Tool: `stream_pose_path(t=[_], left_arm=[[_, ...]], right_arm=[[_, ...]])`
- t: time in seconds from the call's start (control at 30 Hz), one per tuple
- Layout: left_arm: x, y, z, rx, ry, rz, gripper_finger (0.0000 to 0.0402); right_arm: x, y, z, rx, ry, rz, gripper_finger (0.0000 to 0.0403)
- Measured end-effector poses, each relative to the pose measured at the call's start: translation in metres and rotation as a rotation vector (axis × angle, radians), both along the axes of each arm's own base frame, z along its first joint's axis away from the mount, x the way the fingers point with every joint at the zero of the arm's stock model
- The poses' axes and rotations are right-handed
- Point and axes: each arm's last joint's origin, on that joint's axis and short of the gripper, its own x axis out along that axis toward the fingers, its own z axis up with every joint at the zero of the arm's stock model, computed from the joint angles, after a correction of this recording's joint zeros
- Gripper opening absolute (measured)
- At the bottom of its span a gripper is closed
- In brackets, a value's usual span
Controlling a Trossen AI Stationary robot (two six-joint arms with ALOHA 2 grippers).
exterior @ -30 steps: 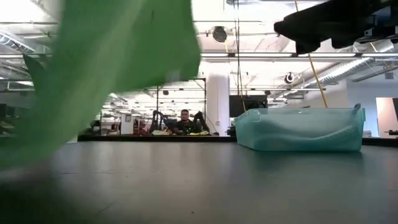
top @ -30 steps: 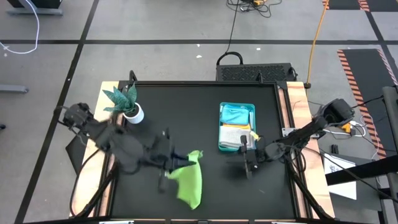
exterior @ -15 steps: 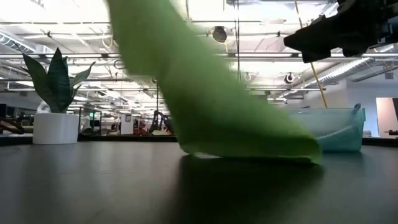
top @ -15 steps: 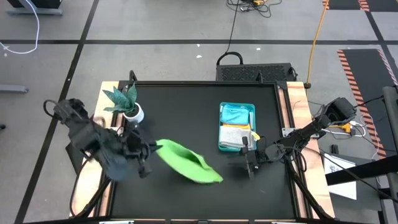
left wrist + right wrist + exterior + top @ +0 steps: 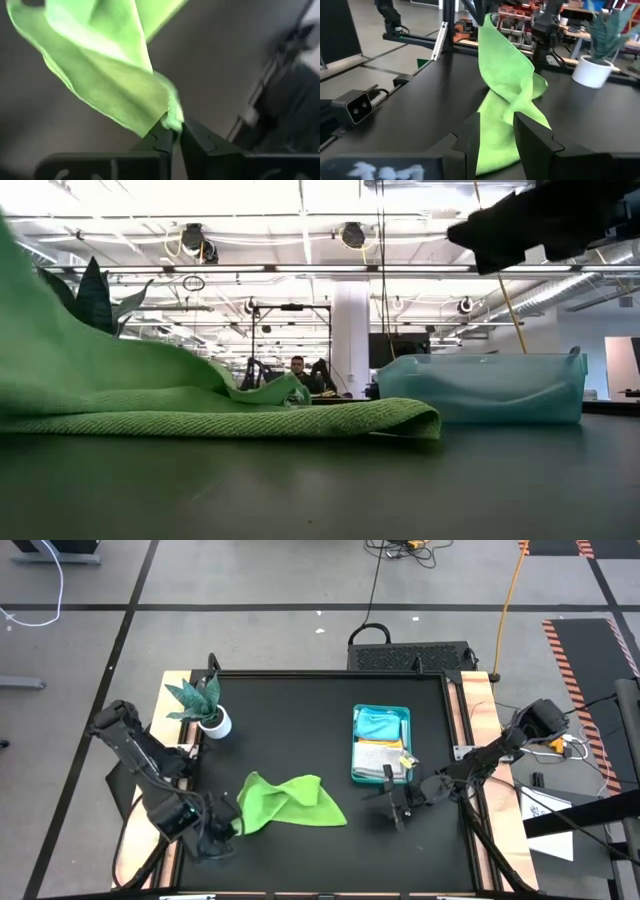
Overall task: Fold microfiber towels
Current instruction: Fold the light green microfiber cloth
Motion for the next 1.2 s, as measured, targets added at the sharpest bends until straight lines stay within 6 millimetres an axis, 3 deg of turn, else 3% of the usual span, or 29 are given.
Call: stream_pose_path(t=[0.1, 0.33, 0.47, 0.63, 0.73, 0.9, 1.1, 1.2], left_arm=[[-0.001, -0.002, 0.003, 0.009, -0.015, -0.070, 0.0052], [0.017, 0.000, 0.011, 0.212, -0.309, -0.107, 0.0148], [0.049, -0.008, 0.004, 0.373, -0.441, -0.286, 0.0217], [0.104, -0.019, -0.039, 0.536, -0.464, -0.436, 0.0263], [0.129, -0.015, -0.071, 0.563, -0.418, -0.395, 0.0268], [0.151, 0.000, -0.115, 0.559, -0.305, -0.266, 0.0251], [0.161, 0.018, -0.144, 0.606, -0.224, -0.140, 0.0199], [0.161, 0.024, -0.147, 0.655, -0.199, -0.115, 0.0172]], right_arm=[[0.002, 0.002, 0.001, -0.012, -0.004, 0.013, 0.0112], [0.002, 0.002, 0.004, -0.012, -0.013, 0.019, 0.0112], [0.002, 0.002, 0.004, -0.022, -0.016, 0.021, 0.0112], [0.002, 0.002, 0.003, -0.024, -0.014, 0.021, 0.0112], [0.002, 0.002, 0.003, -0.025, -0.012, 0.021, 0.0112], [0.002, 0.001, 0.003, -0.028, -0.006, 0.021, 0.0112], [0.002, 0.001, 0.002, -0.032, -0.001, 0.021, 0.0112], [0.001, 0.001, 0.001, -0.035, 0.006, 0.021, 0.0112]])
